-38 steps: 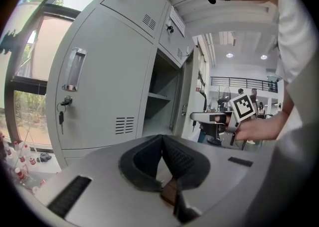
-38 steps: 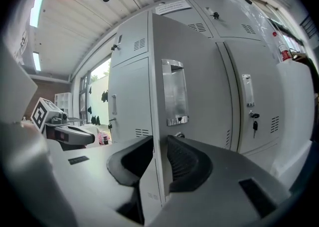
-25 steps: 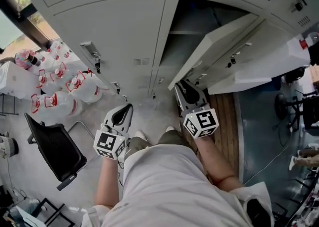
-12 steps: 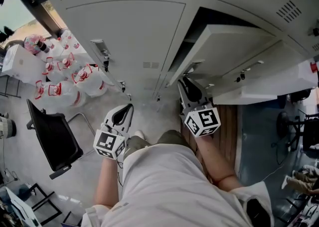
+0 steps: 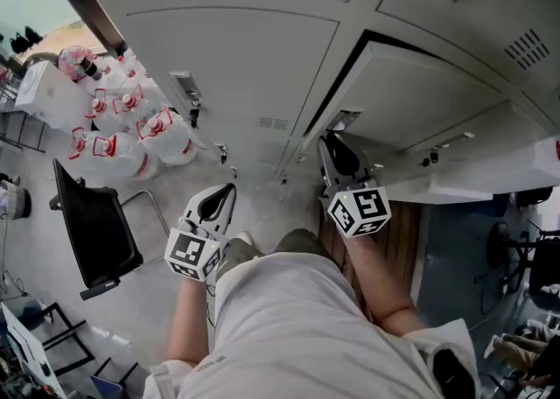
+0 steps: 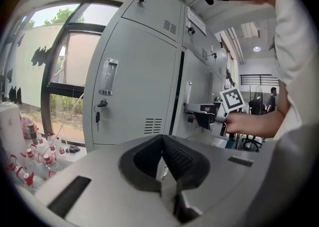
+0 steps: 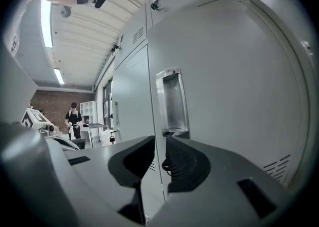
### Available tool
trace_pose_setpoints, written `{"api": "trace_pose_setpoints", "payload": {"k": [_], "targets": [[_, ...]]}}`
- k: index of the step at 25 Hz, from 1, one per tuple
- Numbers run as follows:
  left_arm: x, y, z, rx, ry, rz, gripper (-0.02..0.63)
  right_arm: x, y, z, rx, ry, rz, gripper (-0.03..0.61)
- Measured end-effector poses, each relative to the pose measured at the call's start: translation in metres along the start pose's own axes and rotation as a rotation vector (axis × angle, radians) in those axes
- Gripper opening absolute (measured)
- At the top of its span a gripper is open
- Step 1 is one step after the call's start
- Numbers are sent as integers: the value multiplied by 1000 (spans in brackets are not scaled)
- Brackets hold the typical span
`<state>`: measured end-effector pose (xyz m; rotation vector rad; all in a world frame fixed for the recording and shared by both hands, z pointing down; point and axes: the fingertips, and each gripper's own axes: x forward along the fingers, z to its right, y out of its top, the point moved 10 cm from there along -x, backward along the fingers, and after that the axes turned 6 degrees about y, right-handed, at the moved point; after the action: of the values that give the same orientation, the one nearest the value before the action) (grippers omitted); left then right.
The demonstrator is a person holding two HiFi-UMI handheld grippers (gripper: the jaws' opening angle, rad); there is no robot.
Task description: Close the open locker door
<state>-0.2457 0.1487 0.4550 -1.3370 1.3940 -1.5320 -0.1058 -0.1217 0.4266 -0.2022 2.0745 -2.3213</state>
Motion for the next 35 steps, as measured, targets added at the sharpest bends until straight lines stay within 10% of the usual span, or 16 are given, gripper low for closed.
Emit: {"api": "trace_pose_setpoints", "payload": {"k": [22, 35], "targets": [[6, 0, 10, -27, 136, -10, 3, 30, 0, 32, 9, 73, -4, 55], [26, 5, 16, -13, 33, -9, 3, 4, 1, 19, 7, 84, -17, 51]]}}
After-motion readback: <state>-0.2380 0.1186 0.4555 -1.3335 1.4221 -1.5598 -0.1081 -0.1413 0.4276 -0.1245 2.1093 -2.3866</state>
